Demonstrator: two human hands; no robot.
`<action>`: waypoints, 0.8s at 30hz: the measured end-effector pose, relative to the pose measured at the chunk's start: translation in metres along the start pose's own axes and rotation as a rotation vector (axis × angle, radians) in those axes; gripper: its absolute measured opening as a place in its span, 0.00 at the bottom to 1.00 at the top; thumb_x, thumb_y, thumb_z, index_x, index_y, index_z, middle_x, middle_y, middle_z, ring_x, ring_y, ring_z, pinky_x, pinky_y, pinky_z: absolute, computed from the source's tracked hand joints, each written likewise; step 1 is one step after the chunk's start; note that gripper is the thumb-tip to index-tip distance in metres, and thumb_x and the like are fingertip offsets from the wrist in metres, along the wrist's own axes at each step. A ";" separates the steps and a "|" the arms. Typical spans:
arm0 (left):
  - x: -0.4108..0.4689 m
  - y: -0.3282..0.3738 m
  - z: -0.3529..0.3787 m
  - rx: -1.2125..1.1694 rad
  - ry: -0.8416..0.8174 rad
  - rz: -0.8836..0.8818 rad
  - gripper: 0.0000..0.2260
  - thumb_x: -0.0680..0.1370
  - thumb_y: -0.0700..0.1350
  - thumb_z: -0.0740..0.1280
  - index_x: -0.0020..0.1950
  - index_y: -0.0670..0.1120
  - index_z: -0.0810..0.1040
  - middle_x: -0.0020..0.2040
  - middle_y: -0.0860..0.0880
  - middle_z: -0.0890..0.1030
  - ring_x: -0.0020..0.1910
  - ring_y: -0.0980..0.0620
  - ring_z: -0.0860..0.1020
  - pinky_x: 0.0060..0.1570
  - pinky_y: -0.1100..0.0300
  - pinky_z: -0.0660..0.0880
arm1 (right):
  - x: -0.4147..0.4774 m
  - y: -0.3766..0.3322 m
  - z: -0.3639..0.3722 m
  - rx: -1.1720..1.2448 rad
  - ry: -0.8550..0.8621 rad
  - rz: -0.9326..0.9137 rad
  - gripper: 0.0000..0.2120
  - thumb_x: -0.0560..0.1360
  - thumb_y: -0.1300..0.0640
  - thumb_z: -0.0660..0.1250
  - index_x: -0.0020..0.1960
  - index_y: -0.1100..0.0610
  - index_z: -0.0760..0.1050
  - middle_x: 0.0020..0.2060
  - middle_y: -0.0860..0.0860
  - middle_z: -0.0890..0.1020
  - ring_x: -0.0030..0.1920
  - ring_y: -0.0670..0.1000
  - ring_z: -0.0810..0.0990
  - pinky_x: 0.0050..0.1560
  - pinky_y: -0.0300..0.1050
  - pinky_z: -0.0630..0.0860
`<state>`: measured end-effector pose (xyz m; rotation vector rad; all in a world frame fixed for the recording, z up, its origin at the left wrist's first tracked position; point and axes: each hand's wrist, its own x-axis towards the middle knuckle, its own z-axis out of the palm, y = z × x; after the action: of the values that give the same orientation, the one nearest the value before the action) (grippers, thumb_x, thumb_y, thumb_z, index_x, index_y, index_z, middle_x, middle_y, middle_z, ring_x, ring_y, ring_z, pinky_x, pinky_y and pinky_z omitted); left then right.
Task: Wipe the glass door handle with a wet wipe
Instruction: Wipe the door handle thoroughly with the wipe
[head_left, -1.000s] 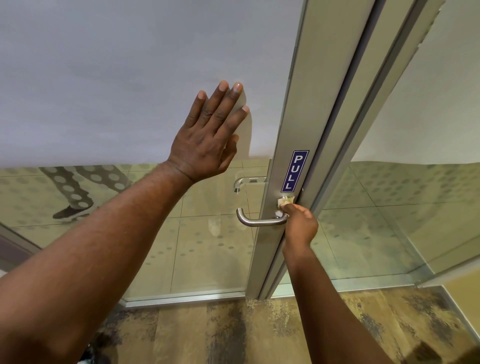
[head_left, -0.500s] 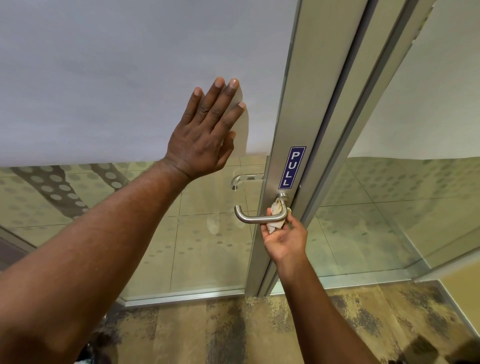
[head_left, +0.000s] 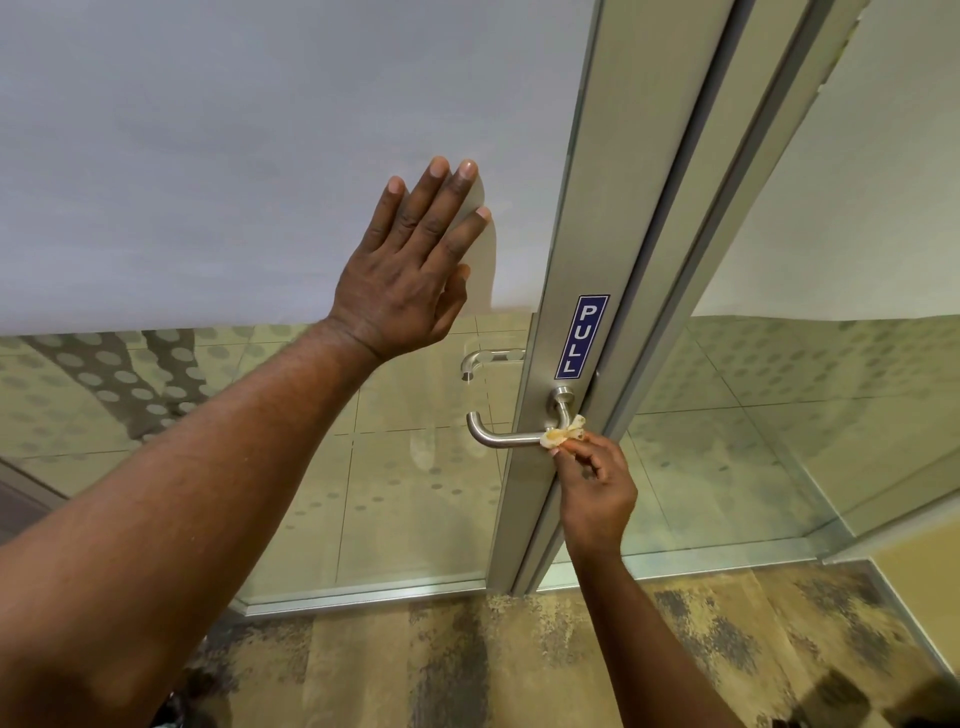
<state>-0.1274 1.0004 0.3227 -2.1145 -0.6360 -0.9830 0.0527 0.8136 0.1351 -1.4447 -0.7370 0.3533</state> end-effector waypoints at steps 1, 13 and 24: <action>0.000 0.000 0.000 0.001 0.001 -0.001 0.28 0.82 0.45 0.64 0.81 0.40 0.63 0.80 0.34 0.63 0.79 0.34 0.59 0.81 0.47 0.41 | 0.001 0.003 -0.003 -0.087 -0.035 -0.076 0.09 0.73 0.66 0.76 0.52 0.56 0.85 0.55 0.51 0.84 0.58 0.49 0.82 0.61 0.41 0.79; 0.001 0.000 -0.001 0.011 0.001 0.000 0.27 0.82 0.45 0.64 0.80 0.40 0.65 0.80 0.34 0.64 0.79 0.35 0.59 0.81 0.46 0.42 | 0.002 -0.013 0.039 -0.605 -0.352 -0.738 0.08 0.72 0.62 0.77 0.50 0.54 0.85 0.52 0.49 0.86 0.54 0.49 0.81 0.70 0.47 0.68; 0.000 0.000 0.000 0.013 0.005 0.002 0.27 0.82 0.46 0.63 0.80 0.40 0.64 0.80 0.35 0.64 0.79 0.36 0.58 0.81 0.46 0.42 | 0.001 -0.042 0.083 -0.735 -0.372 -0.666 0.08 0.70 0.64 0.77 0.48 0.57 0.87 0.46 0.52 0.88 0.45 0.53 0.86 0.53 0.46 0.80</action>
<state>-0.1279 1.0005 0.3226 -2.0999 -0.6356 -0.9803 -0.0088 0.8722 0.1730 -1.7074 -1.7152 -0.2070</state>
